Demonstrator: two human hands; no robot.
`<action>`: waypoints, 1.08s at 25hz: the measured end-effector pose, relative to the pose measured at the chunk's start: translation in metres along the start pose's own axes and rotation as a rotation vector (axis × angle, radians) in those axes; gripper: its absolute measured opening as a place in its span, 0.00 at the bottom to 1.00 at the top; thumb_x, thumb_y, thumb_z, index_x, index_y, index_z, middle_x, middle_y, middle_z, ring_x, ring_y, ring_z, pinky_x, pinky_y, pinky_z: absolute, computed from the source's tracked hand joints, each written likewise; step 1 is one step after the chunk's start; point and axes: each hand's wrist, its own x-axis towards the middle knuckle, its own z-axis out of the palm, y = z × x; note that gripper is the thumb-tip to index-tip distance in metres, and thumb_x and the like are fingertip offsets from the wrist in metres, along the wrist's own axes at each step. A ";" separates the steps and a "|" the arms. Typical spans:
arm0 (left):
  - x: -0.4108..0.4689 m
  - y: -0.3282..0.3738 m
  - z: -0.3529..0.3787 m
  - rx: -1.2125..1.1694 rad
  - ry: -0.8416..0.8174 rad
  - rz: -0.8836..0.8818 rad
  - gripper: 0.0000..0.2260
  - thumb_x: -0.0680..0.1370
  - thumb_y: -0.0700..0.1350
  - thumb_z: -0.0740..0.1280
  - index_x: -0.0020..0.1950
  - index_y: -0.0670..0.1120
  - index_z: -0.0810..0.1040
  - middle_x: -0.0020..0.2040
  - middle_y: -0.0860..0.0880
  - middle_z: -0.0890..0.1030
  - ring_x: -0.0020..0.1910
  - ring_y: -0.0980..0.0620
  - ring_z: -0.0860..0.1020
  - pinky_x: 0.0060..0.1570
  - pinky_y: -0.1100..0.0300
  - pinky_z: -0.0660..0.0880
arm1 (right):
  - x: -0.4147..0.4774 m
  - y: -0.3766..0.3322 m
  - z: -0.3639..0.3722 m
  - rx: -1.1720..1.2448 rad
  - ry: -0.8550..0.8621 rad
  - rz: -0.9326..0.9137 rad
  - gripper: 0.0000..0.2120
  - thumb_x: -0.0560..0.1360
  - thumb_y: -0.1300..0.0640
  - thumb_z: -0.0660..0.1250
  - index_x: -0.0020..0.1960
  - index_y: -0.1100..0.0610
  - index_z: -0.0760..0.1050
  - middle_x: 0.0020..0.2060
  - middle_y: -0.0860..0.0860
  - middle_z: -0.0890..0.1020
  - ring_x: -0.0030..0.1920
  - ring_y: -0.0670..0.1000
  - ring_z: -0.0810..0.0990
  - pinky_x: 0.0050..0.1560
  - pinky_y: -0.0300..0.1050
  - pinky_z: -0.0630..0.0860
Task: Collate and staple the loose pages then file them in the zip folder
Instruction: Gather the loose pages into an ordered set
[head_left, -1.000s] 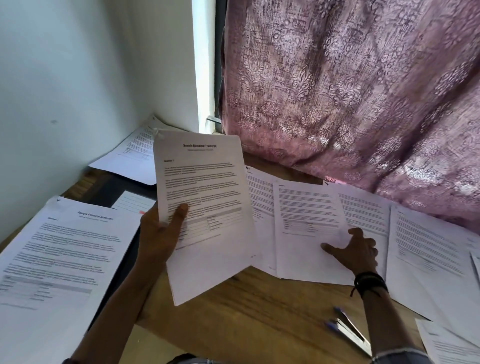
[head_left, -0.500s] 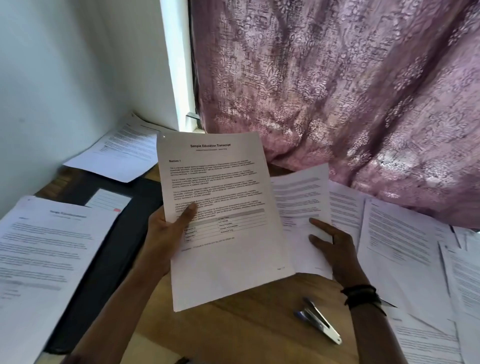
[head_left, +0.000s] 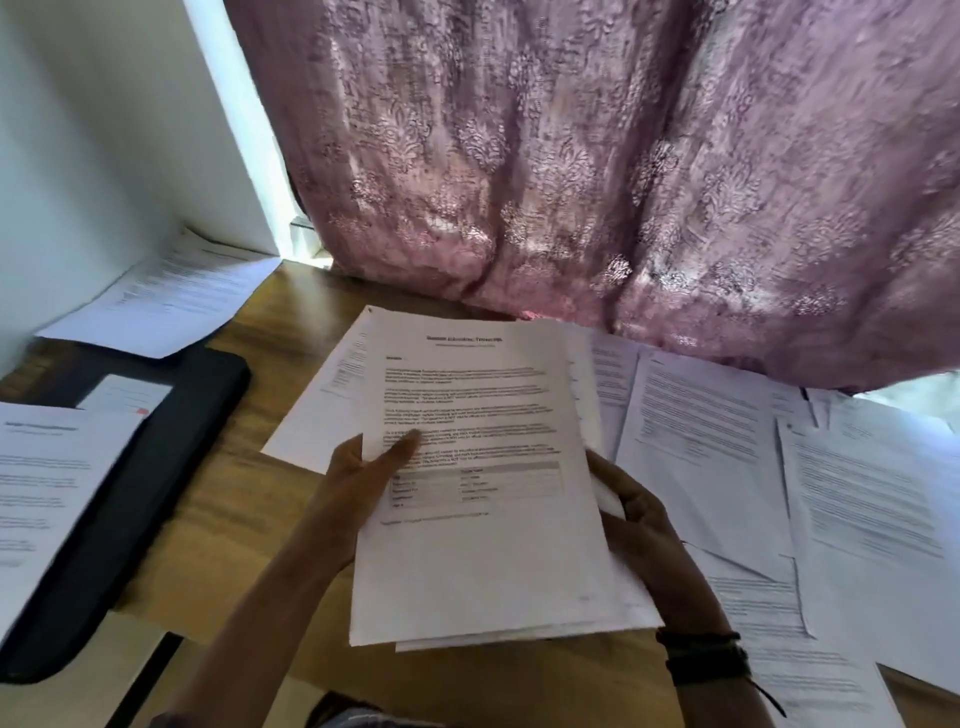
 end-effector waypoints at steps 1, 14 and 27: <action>-0.001 -0.001 0.007 0.030 -0.016 0.008 0.11 0.77 0.44 0.68 0.58 0.44 0.80 0.53 0.45 0.85 0.50 0.42 0.84 0.51 0.46 0.80 | 0.000 0.005 -0.005 -0.005 0.013 0.006 0.24 0.80 0.67 0.59 0.75 0.55 0.65 0.68 0.57 0.76 0.66 0.59 0.77 0.62 0.60 0.76; 0.035 0.035 0.053 0.276 0.101 0.505 0.17 0.76 0.47 0.68 0.64 0.44 0.76 0.57 0.52 0.82 0.54 0.55 0.82 0.49 0.61 0.80 | 0.046 -0.014 0.010 -0.402 0.300 -0.247 0.18 0.76 0.65 0.68 0.59 0.45 0.76 0.53 0.41 0.83 0.53 0.42 0.82 0.51 0.40 0.82; 0.052 -0.010 0.039 0.295 0.004 0.397 0.12 0.79 0.45 0.66 0.62 0.49 0.75 0.55 0.53 0.82 0.53 0.54 0.81 0.46 0.60 0.81 | 0.059 0.024 0.014 -0.453 0.323 -0.213 0.19 0.78 0.68 0.65 0.64 0.51 0.70 0.56 0.44 0.79 0.57 0.41 0.78 0.50 0.31 0.78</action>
